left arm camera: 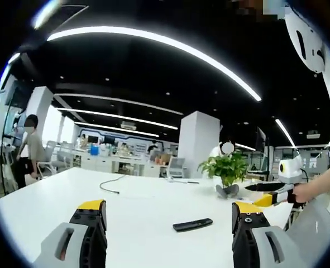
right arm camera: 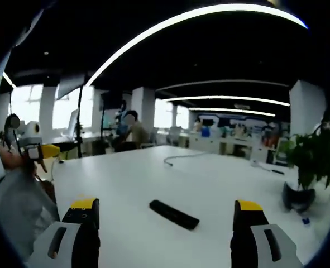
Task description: Press the specified remote control buttons in sequence, fully releasing each button before pressing the next.
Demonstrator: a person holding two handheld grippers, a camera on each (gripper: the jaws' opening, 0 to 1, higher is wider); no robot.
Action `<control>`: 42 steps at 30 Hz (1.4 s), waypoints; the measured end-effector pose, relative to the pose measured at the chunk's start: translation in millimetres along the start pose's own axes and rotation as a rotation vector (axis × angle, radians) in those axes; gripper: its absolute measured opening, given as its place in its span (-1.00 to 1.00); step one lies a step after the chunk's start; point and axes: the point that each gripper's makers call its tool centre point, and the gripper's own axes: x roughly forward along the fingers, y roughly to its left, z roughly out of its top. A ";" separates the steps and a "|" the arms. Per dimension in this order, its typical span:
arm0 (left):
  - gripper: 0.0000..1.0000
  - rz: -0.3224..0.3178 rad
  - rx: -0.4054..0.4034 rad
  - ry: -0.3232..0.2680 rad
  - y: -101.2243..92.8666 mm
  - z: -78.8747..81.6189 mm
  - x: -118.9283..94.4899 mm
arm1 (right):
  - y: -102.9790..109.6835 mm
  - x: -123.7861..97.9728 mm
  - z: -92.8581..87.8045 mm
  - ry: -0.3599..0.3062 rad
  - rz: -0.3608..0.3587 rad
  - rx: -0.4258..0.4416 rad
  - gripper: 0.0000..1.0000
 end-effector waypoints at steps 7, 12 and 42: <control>0.90 -0.018 0.020 0.003 -4.5 0.0 0.5 | -3.5 -20.5 13.3 -0.038 -0.048 -0.009 0.98; 0.88 -0.015 0.019 -0.001 -4.0 0.7 -0.2 | -9.8 -35.7 11.2 -0.048 -0.082 -0.009 0.98; 0.92 -0.031 -0.027 0.021 -7.9 -3.5 2.2 | -14.6 -43.2 8.2 -0.076 -0.108 -0.030 0.82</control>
